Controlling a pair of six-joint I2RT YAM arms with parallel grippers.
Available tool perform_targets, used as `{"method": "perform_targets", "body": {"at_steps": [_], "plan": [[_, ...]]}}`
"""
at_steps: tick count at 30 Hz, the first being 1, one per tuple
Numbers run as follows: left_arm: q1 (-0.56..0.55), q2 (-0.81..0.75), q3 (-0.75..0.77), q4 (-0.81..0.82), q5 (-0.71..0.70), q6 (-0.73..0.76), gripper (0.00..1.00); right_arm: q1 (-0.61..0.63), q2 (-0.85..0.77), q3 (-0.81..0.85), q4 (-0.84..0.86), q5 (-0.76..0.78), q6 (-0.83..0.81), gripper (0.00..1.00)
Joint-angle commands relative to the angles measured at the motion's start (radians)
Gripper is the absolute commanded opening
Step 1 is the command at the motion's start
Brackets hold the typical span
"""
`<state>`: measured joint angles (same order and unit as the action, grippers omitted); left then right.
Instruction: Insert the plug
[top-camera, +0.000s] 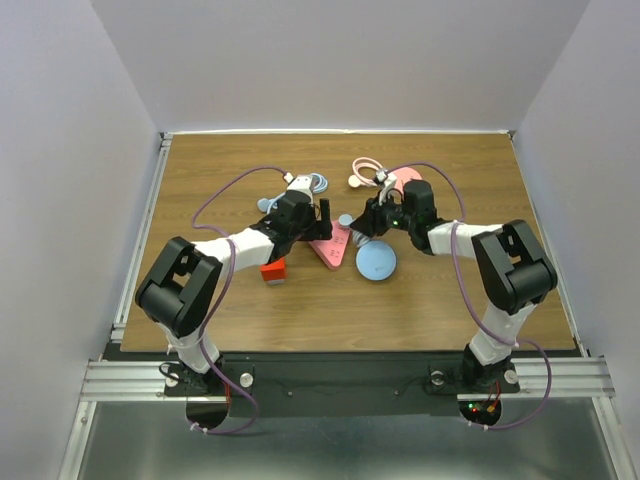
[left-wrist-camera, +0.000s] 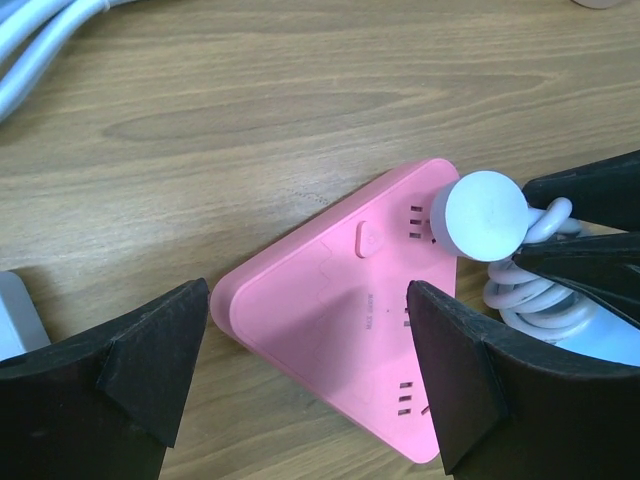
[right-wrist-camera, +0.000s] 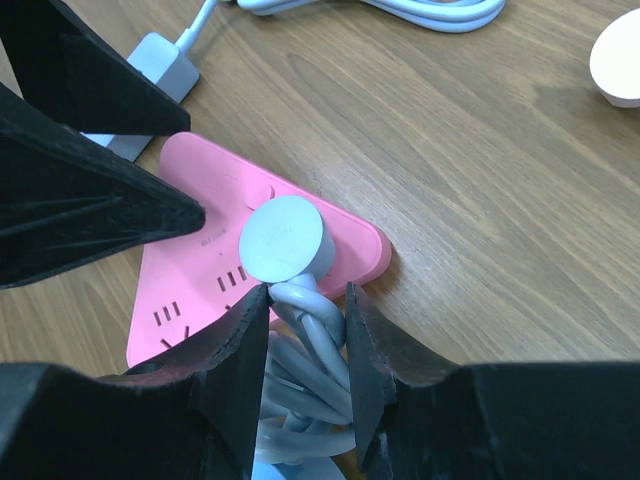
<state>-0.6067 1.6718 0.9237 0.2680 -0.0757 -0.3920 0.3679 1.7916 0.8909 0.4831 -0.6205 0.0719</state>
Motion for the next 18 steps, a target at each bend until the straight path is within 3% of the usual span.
{"method": "perform_targets", "body": {"at_steps": [1, 18], "plan": [[0.004, 0.014, -0.016, 0.010, 0.005, -0.022, 0.91, 0.008, 0.009, 0.054, 0.091, -0.030, 0.006, 0.00], [0.005, 0.042, 0.004, 0.002, 0.031, -0.016, 0.89, 0.020, 0.058, 0.074, 0.058, -0.036, -0.009, 0.00]]}}
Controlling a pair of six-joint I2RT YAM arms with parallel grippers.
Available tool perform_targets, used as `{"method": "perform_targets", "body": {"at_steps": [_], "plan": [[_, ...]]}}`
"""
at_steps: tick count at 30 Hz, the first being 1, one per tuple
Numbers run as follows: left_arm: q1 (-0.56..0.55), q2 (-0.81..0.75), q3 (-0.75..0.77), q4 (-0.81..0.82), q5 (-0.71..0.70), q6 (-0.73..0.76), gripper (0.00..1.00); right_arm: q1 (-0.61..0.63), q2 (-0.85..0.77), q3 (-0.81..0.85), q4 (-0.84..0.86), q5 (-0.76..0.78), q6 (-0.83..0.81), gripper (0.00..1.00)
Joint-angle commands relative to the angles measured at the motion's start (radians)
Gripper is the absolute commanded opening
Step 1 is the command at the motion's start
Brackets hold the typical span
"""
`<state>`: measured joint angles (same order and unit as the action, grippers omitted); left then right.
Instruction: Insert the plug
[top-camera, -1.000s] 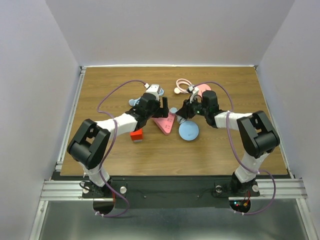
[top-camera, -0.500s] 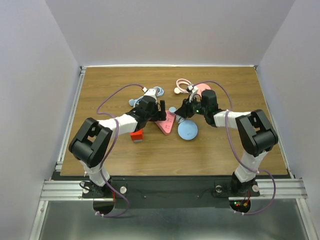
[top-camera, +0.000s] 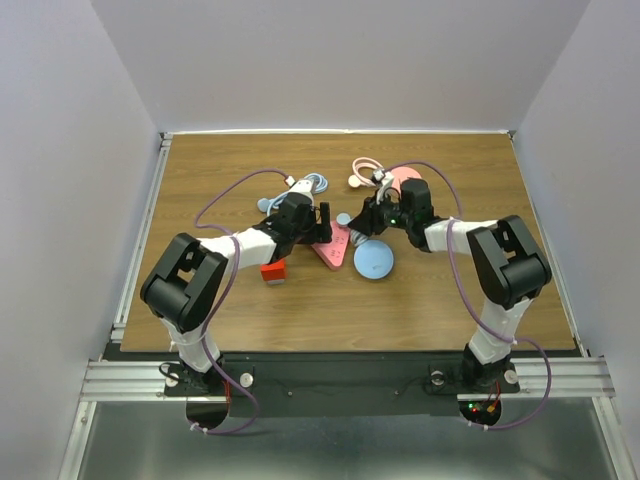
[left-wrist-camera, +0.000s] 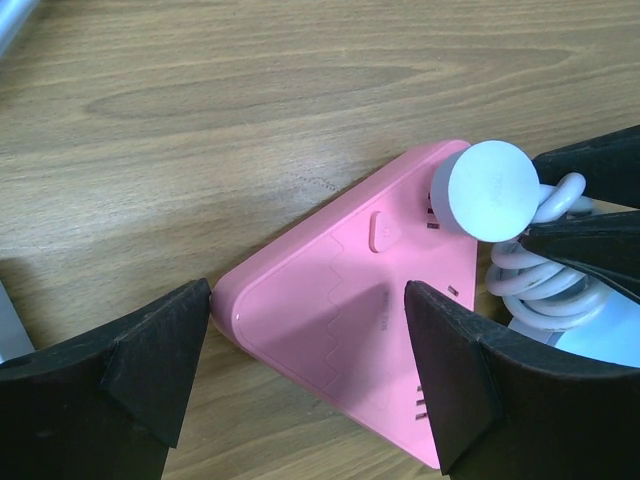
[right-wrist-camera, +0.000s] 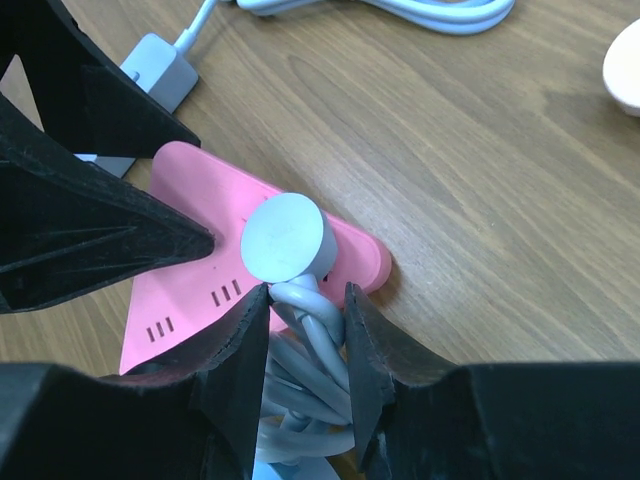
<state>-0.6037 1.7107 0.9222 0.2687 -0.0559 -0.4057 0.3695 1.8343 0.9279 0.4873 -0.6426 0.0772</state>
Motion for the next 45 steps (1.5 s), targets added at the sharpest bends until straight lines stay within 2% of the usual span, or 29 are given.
{"method": "perform_targets", "body": {"at_steps": [1, 7, 16, 22, 25, 34, 45], "plan": [[0.002, 0.003, 0.007, 0.000, 0.011, 0.001, 0.89, 0.022, 0.017, 0.040, 0.048, -0.012, -0.017, 0.00], [0.012, 0.006, 0.012, -0.003, 0.011, 0.001, 0.88, 0.028, -0.006, 0.023, 0.030, 0.000, -0.025, 0.00], [0.022, 0.018, 0.010, -0.005, 0.011, 0.005, 0.87, 0.028, -0.133, -0.029, 0.069, 0.159, 0.064, 0.00], [0.030, 0.029, 0.010, -0.011, 0.005, 0.004, 0.78, 0.028, -0.133, -0.006, 0.071, 0.138, 0.081, 0.00], [0.030, 0.029, 0.009, -0.014, 0.005, 0.004, 0.76, 0.028, -0.116, -0.004, 0.071, 0.106, 0.088, 0.00], [0.032, 0.029, 0.007, -0.016, 0.013, 0.007, 0.74, 0.029, -0.058, -0.015, 0.042, 0.011, 0.081, 0.00], [0.035, 0.026, 0.009, -0.022, 0.019, 0.011, 0.73, 0.029, -0.046, -0.015, 0.001, 0.057, 0.056, 0.00]]}}
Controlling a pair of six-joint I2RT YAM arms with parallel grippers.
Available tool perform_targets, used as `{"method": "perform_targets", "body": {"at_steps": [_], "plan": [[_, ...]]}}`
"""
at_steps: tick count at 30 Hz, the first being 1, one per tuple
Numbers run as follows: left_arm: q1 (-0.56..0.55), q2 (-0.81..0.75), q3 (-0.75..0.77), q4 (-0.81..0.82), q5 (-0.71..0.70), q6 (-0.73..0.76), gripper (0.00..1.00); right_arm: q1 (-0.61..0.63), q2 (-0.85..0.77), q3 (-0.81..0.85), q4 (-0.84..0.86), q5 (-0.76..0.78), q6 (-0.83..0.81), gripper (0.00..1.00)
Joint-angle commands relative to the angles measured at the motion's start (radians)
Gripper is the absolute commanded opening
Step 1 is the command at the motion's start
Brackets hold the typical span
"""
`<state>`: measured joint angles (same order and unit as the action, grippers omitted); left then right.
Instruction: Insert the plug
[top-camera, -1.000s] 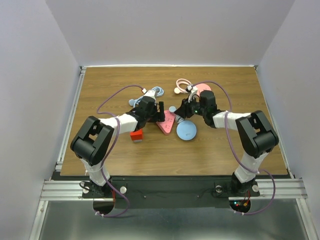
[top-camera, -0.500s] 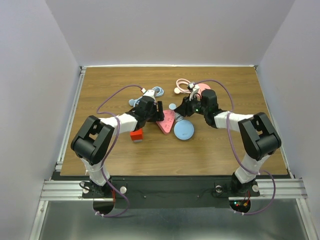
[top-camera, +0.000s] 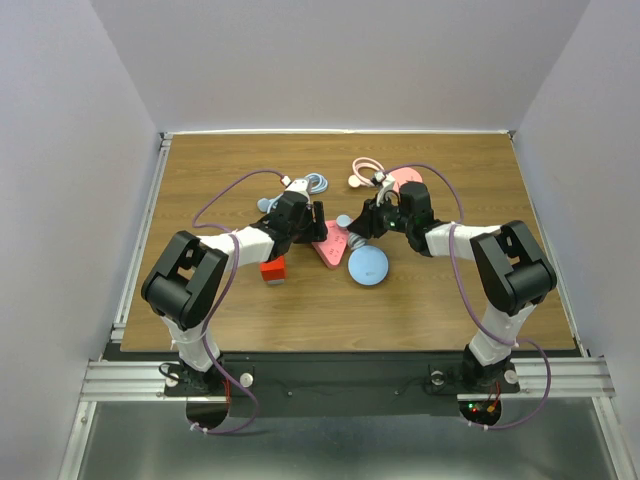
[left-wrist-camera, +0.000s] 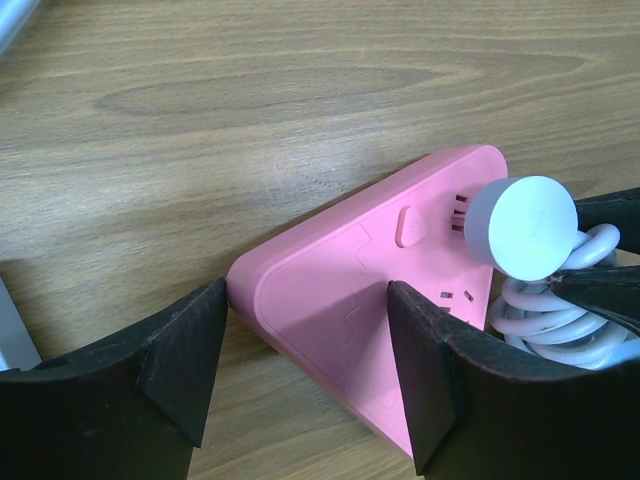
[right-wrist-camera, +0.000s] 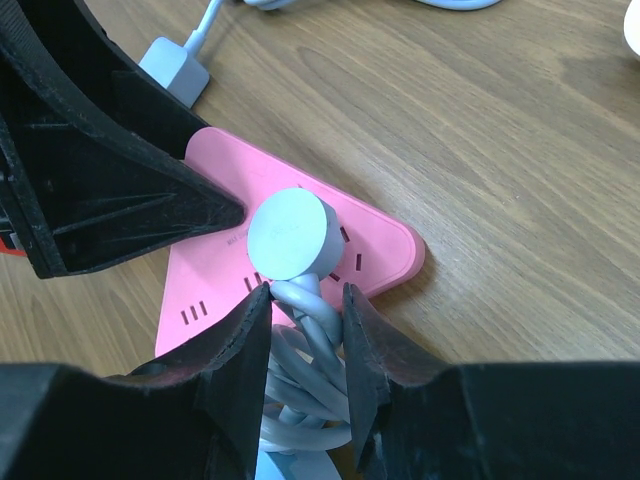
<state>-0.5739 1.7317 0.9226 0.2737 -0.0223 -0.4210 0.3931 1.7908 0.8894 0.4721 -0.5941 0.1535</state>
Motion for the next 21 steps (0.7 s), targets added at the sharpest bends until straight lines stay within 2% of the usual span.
{"method": "perform_targets", "body": {"at_steps": [1, 13, 21], "plan": [[0.005, 0.005, 0.010, -0.028, -0.016, 0.027, 0.73, 0.004, -0.004, 0.023, 0.013, 0.013, -0.022, 0.00], [0.009, 0.003, 0.007, -0.030, -0.011, 0.028, 0.72, 0.004, -0.019, 0.011, -0.024, 0.099, -0.035, 0.00], [0.012, 0.002, 0.005, -0.031, -0.011, 0.031, 0.72, 0.006, -0.014, 0.016, -0.050, 0.103, -0.051, 0.00]]}}
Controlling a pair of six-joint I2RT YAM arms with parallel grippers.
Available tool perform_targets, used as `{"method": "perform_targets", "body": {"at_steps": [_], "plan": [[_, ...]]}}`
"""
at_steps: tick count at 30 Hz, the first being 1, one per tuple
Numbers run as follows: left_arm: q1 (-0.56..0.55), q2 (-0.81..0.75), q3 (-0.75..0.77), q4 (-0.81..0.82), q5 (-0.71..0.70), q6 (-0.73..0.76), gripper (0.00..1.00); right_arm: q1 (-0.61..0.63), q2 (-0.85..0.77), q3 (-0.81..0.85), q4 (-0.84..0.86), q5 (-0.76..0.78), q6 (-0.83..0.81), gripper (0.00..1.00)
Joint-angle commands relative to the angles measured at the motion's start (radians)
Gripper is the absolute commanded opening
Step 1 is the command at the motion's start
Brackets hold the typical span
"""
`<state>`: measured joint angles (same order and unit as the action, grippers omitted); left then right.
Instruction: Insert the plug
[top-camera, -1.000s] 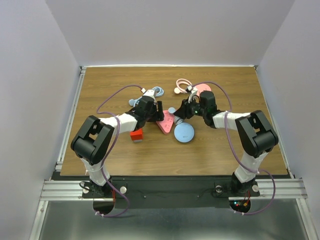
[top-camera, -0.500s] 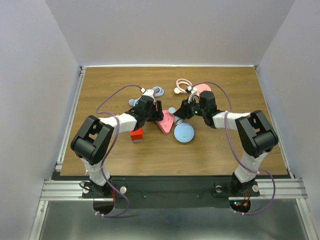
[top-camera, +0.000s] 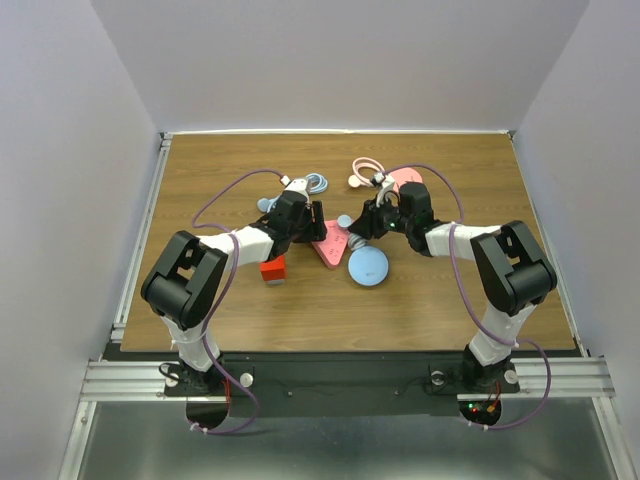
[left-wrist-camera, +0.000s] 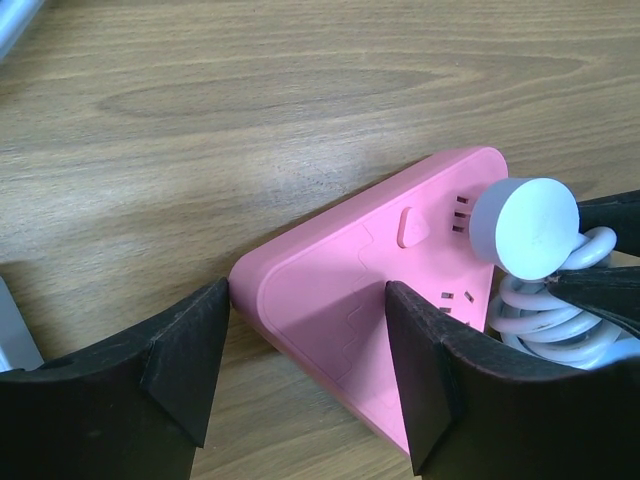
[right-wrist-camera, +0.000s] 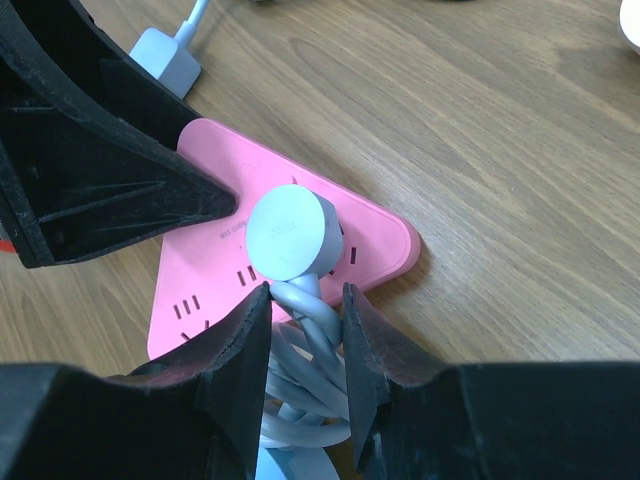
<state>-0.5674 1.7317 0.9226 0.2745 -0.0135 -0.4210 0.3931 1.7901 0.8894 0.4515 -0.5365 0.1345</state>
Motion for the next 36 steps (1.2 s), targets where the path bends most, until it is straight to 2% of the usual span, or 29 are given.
{"method": "perform_targets", "body": {"at_steps": [1, 13, 26, 36], "plan": [[0.008, 0.003, 0.007, -0.034, -0.020, 0.033, 0.72, 0.004, -0.015, 0.014, -0.037, 0.053, -0.036, 0.00], [0.021, -0.006, -0.001, -0.037, -0.022, 0.036, 0.71, 0.004, -0.021, 0.016, -0.068, 0.089, -0.044, 0.00], [0.023, -0.006, 0.024, -0.037, -0.011, 0.050, 0.71, 0.003, 0.046, 0.051, -0.108, 0.124, -0.052, 0.01], [0.032, -0.003, 0.025, -0.044, -0.016, 0.051, 0.71, 0.003, 0.038, 0.014, -0.151, 0.148, -0.078, 0.00]]}}
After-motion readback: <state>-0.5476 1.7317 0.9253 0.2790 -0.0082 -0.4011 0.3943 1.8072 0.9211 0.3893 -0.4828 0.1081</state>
